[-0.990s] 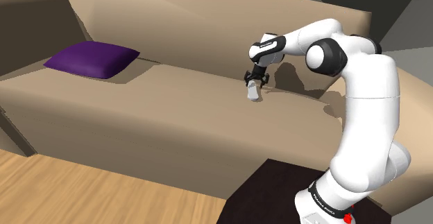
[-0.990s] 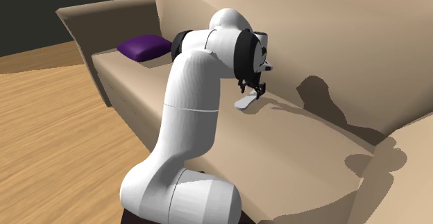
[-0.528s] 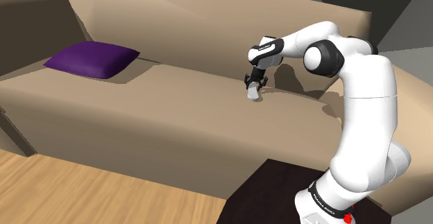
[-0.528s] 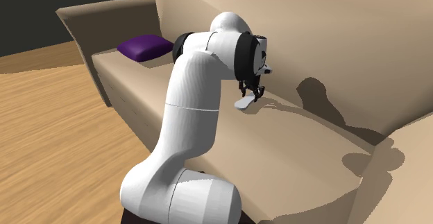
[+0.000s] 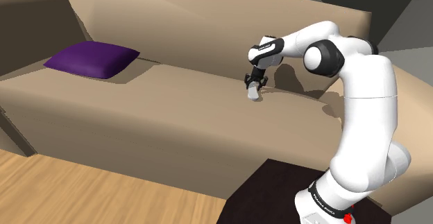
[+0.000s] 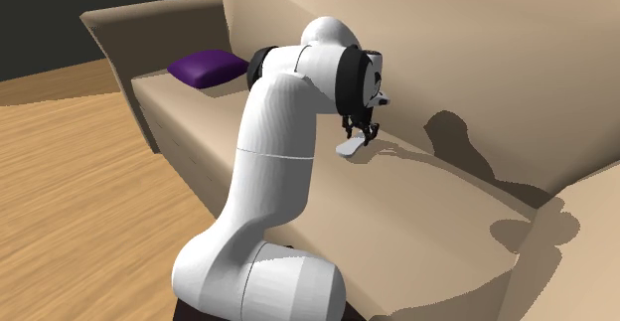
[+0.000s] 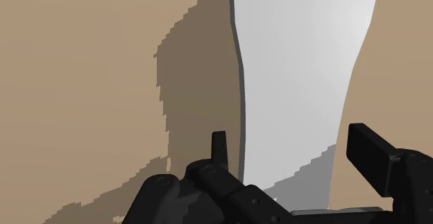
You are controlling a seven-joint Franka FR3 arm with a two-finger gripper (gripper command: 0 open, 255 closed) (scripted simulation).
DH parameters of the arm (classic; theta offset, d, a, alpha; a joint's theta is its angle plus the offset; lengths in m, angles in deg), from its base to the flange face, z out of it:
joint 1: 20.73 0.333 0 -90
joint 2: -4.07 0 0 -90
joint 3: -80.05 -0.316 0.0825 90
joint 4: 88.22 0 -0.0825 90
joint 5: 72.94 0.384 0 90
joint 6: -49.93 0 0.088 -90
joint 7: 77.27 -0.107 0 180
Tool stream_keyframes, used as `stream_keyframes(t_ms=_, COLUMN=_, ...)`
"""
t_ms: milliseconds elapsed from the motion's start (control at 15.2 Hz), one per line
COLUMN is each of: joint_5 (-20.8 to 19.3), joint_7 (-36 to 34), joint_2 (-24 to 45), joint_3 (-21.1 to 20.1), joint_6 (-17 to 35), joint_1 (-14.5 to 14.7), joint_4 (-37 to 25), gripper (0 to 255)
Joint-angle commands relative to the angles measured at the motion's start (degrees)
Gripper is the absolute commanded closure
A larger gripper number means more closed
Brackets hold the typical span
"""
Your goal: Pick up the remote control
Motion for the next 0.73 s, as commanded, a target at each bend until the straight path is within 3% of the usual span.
stream_keyframes(t_ms=0, joint_5=-0.1, joint_7=0.0, joint_2=-0.6, joint_3=0.1, joint_6=-0.8, joint_1=0.0, joint_4=-0.2, gripper=255)
stream_keyframes(t_ms=660, joint_5=-1.0, joint_7=-0.5, joint_2=-4.4, joint_3=0.6, joint_6=-6.5, joint_1=0.3, joint_4=-2.1, gripper=255)
